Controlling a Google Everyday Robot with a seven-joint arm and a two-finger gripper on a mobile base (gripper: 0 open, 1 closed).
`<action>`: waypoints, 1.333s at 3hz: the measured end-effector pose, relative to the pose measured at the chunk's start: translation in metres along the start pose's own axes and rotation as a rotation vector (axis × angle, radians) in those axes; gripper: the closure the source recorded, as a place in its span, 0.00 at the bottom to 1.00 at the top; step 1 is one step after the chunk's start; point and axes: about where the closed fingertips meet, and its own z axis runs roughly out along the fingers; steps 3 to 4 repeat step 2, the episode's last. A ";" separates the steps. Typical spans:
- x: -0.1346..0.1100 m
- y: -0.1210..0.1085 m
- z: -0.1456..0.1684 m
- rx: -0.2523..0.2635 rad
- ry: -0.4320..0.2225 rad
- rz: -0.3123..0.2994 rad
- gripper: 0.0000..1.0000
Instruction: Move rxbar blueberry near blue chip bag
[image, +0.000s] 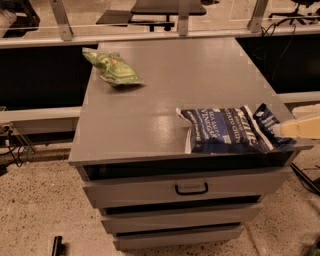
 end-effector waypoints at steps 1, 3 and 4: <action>0.001 -0.003 0.007 0.006 0.009 -0.009 0.00; 0.001 -0.003 0.007 0.006 0.009 -0.009 0.00; 0.001 -0.003 0.007 0.006 0.009 -0.009 0.00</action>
Offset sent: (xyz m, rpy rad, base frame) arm 0.0090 0.0025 -0.0053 -0.0303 -0.0108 0.0185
